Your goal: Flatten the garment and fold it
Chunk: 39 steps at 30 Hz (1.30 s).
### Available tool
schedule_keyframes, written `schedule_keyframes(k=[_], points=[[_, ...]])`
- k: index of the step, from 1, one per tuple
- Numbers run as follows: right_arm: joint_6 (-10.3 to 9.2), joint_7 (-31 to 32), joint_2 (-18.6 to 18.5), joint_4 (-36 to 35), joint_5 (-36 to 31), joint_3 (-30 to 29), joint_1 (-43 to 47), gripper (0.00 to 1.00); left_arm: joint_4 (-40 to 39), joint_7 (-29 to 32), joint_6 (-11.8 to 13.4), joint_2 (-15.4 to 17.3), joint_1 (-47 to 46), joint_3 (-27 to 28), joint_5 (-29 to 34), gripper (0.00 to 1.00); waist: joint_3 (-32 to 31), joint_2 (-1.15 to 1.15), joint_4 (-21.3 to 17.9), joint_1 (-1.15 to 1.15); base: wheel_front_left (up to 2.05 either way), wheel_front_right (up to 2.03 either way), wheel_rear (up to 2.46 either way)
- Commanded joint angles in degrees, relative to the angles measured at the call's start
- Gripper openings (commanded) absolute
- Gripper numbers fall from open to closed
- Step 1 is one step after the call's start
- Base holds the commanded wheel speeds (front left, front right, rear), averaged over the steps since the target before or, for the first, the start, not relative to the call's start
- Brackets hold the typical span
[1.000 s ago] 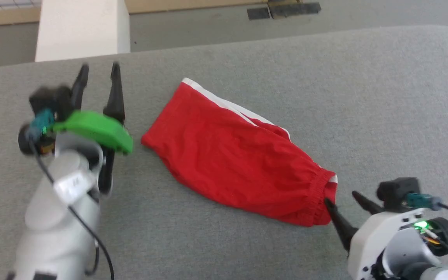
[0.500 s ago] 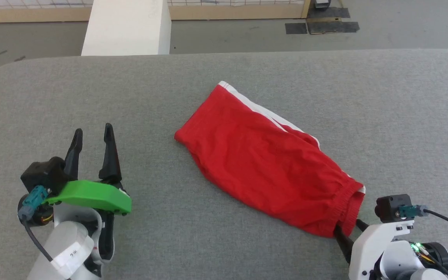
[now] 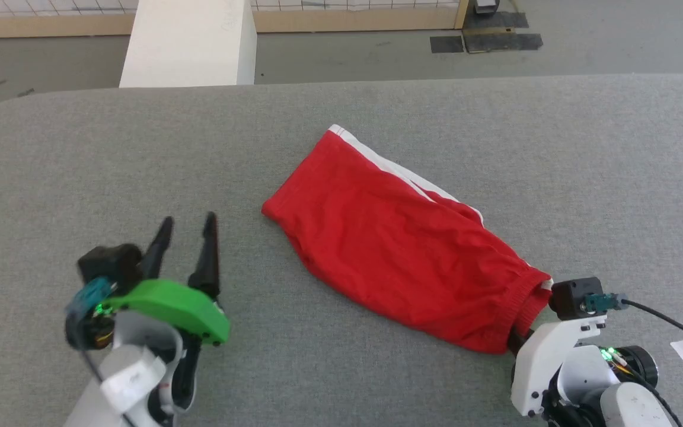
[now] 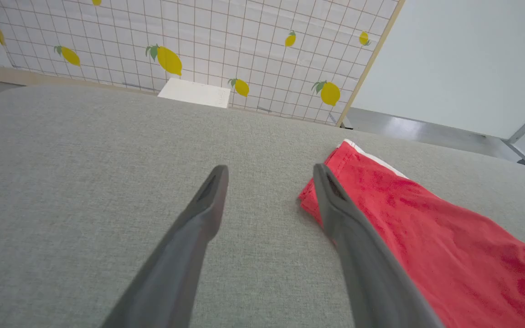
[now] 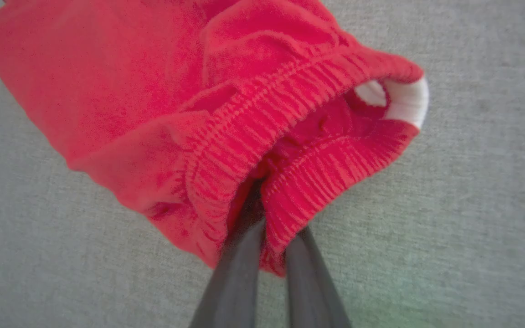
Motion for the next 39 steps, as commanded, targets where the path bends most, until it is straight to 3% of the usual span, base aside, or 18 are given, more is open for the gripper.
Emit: schedule_keyframes(k=[1,6,14,19,23,24,25,26,30,31,39], points=[[-0.11,0.0,0.0,0.1,0.2,0.2,-0.7,0.00,0.6,1.8,-0.6,0.1,-2.2,-0.7,-0.5,1.00,0.4,0.00,-0.3,0.00,0.00,0.00,0.00],[-0.11,0.5,0.0,-2.0,0.6,0.4,-1.6,0.00,5.5,12.8,-1.2,-1.0,-9.3,-4.6,-1.5,1.00,1.6,0.00,-1.3,0.00,0.00,0.00,0.00],[-0.11,0.2,0.0,-3.6,2.4,1.7,-2.5,0.00,16.7,29.0,0.7,-2.8,-20.6,-9.2,-1.3,1.00,4.4,0.00,-3.1,0.00,0.00,0.00,0.00],[-0.11,-0.1,0.0,-3.9,2.9,2.4,-3.3,0.00,23.6,33.0,0.8,-2.7,-24.8,-11.3,0.1,1.00,6.0,0.00,-4.6,0.00,0.00,0.00,0.00],[-0.11,-0.4,0.0,-3.7,2.7,2.2,-3.6,0.00,27.5,34.9,-1.1,-4.2,-25.3,-11.9,-1.6,1.00,6.6,0.00,-5.3,0.00,0.00,0.00,0.00],[-0.11,-0.5,0.0,-3.6,2.7,2.0,-3.7,0.00,28.1,34.9,-1.7,-4.6,-25.2,-11.8,-2.3,0.90,6.6,0.00,-5.4,0.00,0.00,0.00,0.00],[-0.11,-0.6,0.0,-3.6,2.7,1.9,-3.7,0.00,28.5,34.5,-2.4,-5.1,-25.1,-11.6,-2.9,0.04,6.7,0.00,-5.4,0.00,0.00,0.00,0.00],[-0.11,-0.6,0.0,-3.5,2.6,1.9,-3.7,0.00,28.8,33.9,-3.1,-5.5,-25.0,-11.5,-3.4,0.00,6.7,0.00,-5.5,0.00,0.00,0.00,0.00],[-0.11,-0.8,0.0,-3.2,2.6,1.6,-3.6,0.00,30.1,30.8,-5.3,-6.6,-24.4,-10.4,-5.4,0.00,6.4,0.00,-5.4,0.00,0.00,0.00,0.00],[-0.11,-0.7,0.0,-3.0,2.8,1.2,-3.4,0.00,30.2,27.3,-6.1,-6.9,-24.1,-8.6,-6.8,0.00,5.3,0.00,-5.0,0.00,0.00,0.00,0.00],[-0.11,3.7,-0.2,-4.4,4.8,0.4,-3.2,0.00,24.8,21.5,-7.4,-7.2,-20.0,-2.0,-13.4,0.00,1.1,0.00,-3.1,0.00,0.00,0.00,0.00]])
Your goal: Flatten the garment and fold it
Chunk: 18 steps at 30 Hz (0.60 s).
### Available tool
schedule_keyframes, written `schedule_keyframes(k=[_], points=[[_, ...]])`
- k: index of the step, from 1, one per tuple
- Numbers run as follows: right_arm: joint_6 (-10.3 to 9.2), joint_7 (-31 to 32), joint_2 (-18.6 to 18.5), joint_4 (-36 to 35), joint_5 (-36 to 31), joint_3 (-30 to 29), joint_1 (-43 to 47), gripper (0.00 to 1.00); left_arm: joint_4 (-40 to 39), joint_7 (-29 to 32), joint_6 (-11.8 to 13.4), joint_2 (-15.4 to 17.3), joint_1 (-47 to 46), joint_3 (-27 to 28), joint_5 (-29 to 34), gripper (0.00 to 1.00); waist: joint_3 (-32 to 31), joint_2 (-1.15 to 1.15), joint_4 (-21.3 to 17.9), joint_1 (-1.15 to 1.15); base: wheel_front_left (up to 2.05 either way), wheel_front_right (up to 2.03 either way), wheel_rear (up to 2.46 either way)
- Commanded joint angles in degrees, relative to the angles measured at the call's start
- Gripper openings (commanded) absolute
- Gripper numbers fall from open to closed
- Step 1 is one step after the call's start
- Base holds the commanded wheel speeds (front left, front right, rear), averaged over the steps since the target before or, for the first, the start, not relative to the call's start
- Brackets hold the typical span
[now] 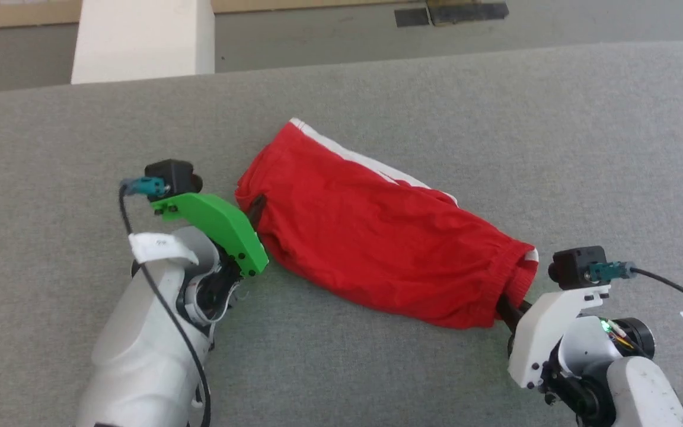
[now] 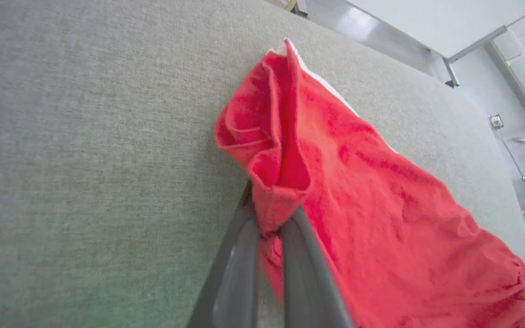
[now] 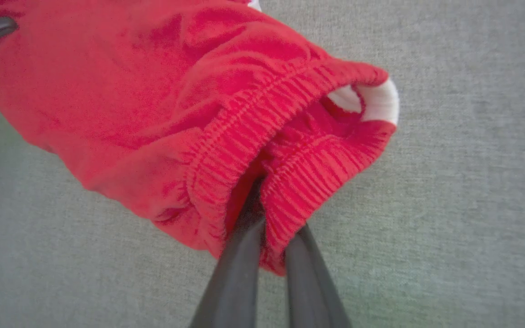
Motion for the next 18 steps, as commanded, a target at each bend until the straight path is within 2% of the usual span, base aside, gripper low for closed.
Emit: schedule_keyframes(k=[1,7,13,18], points=[[-0.09,1.0,-0.5,-0.8,0.9,-0.5,-0.1,0.00,-1.5,-0.7,-0.2,-0.1,2.0,0.7,-1.1,0.00,-2.0,0.00,1.3,0.00,0.00,0.00,0.00],[-0.09,7.5,-5.6,-3.2,4.0,-0.8,1.3,0.00,-11.2,-2.5,2.2,0.5,12.6,3.2,-3.7,0.00,-4.9,0.00,2.7,0.00,0.00,0.00,0.00],[-0.09,14.0,-10.8,-5.2,7.4,-1.2,4.3,0.00,-20.5,-1.7,5.9,0.0,25.1,2.8,-5.0,0.00,-6.5,0.00,4.7,0.00,0.00,0.00,0.00],[-0.09,16.8,-14.5,-5.0,7.3,-0.2,6.4,0.00,-24.2,-0.7,8.8,-0.6,32.2,1.3,-5.0,0.00,-7.3,0.00,6.0,0.00,0.00,0.00,0.00]])
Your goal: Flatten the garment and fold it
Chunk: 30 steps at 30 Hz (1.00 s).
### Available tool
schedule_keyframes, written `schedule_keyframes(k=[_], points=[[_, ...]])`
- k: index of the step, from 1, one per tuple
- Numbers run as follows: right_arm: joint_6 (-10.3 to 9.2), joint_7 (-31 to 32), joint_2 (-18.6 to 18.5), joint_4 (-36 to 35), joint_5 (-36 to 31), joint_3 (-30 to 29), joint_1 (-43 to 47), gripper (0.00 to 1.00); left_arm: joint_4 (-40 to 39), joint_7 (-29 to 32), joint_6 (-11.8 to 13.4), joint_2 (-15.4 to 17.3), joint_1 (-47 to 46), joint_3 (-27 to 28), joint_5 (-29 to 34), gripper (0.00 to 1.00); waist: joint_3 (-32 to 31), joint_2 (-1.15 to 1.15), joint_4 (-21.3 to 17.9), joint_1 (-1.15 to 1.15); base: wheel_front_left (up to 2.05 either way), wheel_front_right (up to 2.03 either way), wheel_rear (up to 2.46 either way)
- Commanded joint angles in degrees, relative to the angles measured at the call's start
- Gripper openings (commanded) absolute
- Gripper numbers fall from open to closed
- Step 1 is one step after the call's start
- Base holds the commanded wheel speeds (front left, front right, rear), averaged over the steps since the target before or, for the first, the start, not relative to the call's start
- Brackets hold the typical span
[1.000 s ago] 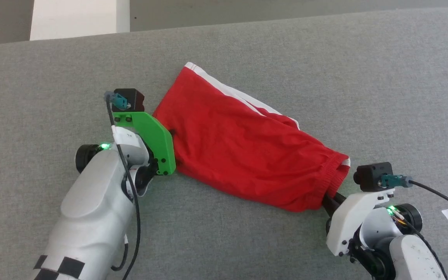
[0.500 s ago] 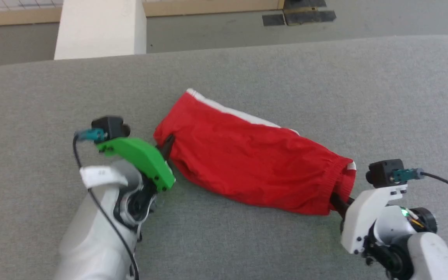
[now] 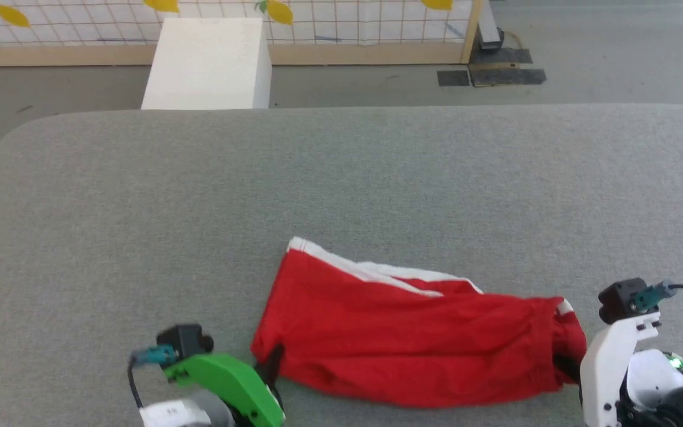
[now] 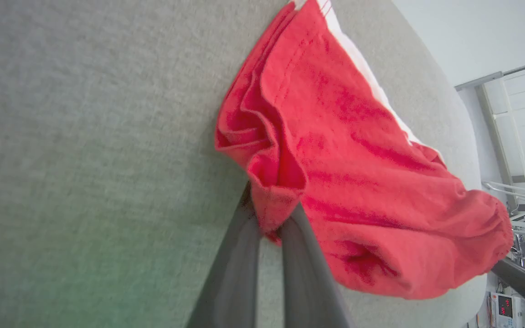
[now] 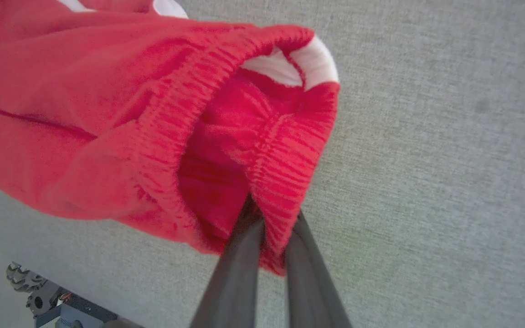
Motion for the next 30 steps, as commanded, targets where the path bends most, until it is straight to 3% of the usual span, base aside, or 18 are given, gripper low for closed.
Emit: schedule_keyframes(k=[1,5,6,7,8,16,20,23,27,30], points=[[-0.10,0.2,-1.0,0.4,-0.4,0.1,1.0,0.00,-0.3,0.3,0.9,0.2,1.7,-0.2,0.3,0.00,-0.8,0.00,0.9,0.00,0.00,0.00,0.00],[-0.10,-0.8,-1.8,2.3,-1.7,0.8,1.6,0.00,-0.2,1.6,2.3,-0.4,3.8,-1.2,0.0,0.00,-1.3,0.00,1.3,0.00,0.00,0.00,0.00],[-0.10,-1.3,-1.7,2.7,-1.9,0.8,1.6,0.00,-0.1,1.8,2.5,-0.4,3.9,-1.4,0.0,0.25,-1.4,0.00,1.3,0.00,0.00,0.00,0.00],[-0.10,-1.9,-1.5,3.1,-2.1,0.9,1.6,0.47,-0.1,2.0,2.7,-0.4,4.0,-1.5,0.2,1.00,-1.5,0.00,1.3,0.00,0.00,0.00,0.00],[-0.10,-2.4,-1.3,3.4,-2.2,0.9,1.5,1.00,-0.2,2.0,2.9,-0.4,3.9,-1.4,0.1,1.00,-1.5,0.00,1.2,0.00,0.00,0.00,0.00],[-0.10,-5.9,0.7,-0.4,-1.0,-2.8,3.1,1.00,-5.0,-1.3,3.3,1.9,2.5,2.4,0.8,1.00,-2.4,0.00,0.3,0.00,0.00,0.00,0.00],[-0.10,-5.8,2.1,-4.9,0.8,-5.4,4.5,1.00,-8.3,-9.0,1.1,4.2,1.2,6.1,3.5,1.00,-2.7,0.00,-0.7,0.00,0.00,0.00,0.00],[-0.10,-5.2,1.0,-5.9,1.4,-5.5,4.7,1.00,-9.3,-18.1,-1.1,5.8,-0.1,7.9,8.2,1.00,-2.5,0.00,-1.2,0.00,0.00,0.00,0.00],[-0.10,-4.1,0.7,-5.5,2.5,-3.7,3.6,1.00,-8.5,-28.1,-1.8,7.4,-1.0,8.2,16.6,1.00,-1.6,0.00,-1.4,0.00,0.00,0.00,0.00],[-0.10,-4.1,0.9,-4.1,2.9,-1.9,2.1,1.00,-8.9,-29.7,-1.7,6.9,-1.0,8.1,21.4,1.00,-0.7,0.00,-1.0,0.00,0.00,0.00,0.00]])
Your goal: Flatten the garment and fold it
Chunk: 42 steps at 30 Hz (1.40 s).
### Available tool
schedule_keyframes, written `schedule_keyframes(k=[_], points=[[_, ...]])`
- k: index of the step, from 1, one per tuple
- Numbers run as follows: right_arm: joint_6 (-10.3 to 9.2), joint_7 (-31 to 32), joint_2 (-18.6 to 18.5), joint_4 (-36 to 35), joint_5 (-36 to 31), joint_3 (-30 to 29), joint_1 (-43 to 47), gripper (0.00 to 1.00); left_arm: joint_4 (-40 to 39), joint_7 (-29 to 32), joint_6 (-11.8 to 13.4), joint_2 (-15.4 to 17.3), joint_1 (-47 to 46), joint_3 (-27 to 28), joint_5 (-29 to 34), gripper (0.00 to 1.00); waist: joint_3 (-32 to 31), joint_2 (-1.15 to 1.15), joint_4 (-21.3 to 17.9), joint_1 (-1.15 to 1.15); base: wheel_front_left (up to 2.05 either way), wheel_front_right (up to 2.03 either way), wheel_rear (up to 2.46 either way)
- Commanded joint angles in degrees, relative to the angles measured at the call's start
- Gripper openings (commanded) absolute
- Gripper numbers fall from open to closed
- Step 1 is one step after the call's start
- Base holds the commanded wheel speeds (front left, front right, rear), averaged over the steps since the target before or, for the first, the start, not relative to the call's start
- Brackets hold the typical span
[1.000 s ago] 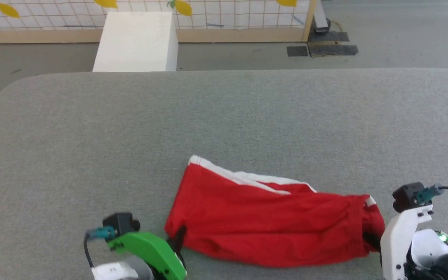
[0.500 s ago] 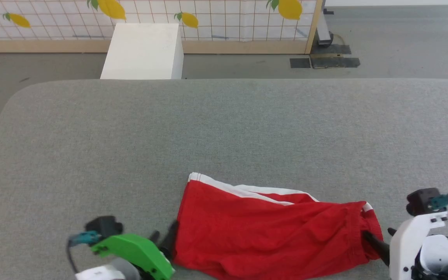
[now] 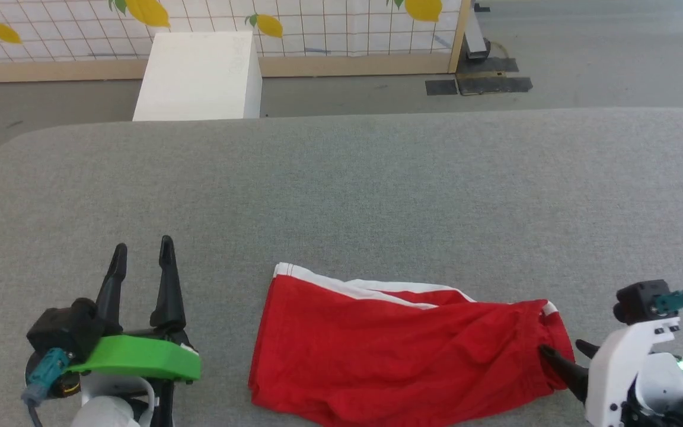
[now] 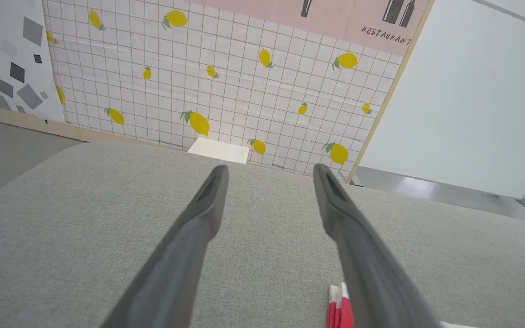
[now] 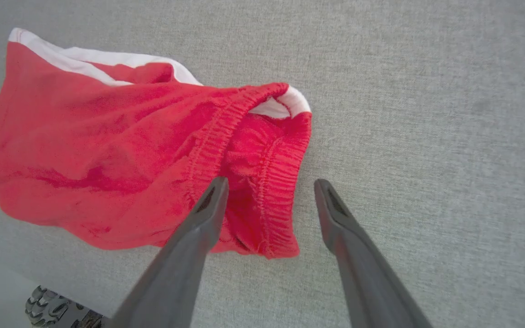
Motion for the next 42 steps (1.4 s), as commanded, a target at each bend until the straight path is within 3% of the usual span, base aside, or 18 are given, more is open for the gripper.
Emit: schedule_keyframes(k=[1,7,16,17,18,25,36,42], points=[[-0.08,0.0,0.3,0.6,0.3,0.6,-1.5,1.00,-0.3,-0.5,-0.1,-0.6,-0.6,0.3,0.9,1.00,0.9,0.00,0.4,0.00,0.00,0.00,0.00],[-0.08,-0.7,0.9,4.8,-2.4,4.4,-4.8,1.00,-1.2,-0.6,-2.0,-4.9,0.0,3.3,4.0,1.00,2.9,0.00,2.0,0.00,0.00,0.00,0.00],[-0.08,-1.1,2.0,13.5,-8.3,7.4,-7.0,1.00,0.2,-0.7,-7.2,-9.2,-1.0,7.7,6.7,1.00,4.4,0.00,3.8,0.00,0.00,0.00,0.00],[-0.08,-1.1,2.1,14.0,-8.4,7.5,-7.0,0.31,0.4,-0.7,-7.6,-9.5,-1.0,8.0,6.9,1.00,4.4,0.00,3.9,0.00,0.00,0.00,0.00],[-0.08,-1.3,2.3,14.4,-8.4,7.5,-7.2,0.00,0.5,-0.7,-8.1,-9.8,-1.0,8.4,7.2,1.00,4.4,0.00,3.9,0.00,0.00,0.00,0.00],[-0.08,-2.3,1.5,14.8,-7.1,6.7,-8.1,0.00,2.1,-0.7,-10.3,-11.3,-0.9,9.7,8.6,1.00,3.9,0.00,3.0,0.00,0.00,0.00,0.00],[-0.08,-2.0,-7.7,17.3,-10.2,-4.2,-11.1,0.00,2.9,-0.7,-12.2,-12.4,-1.3,10.2,10.5,1.00,3.8,0.00,2.0,0.00,0.00,0.00,0.00],[-0.08,-1.4,-9.3,20.4,-14.2,-7.6,-13.1,0.00,3.7,-0.7,-12.5,-12.7,-1.1,10.5,11.1,1.00,3.2,0.00,1.6,0.00,0.00,0.00,0.00]])
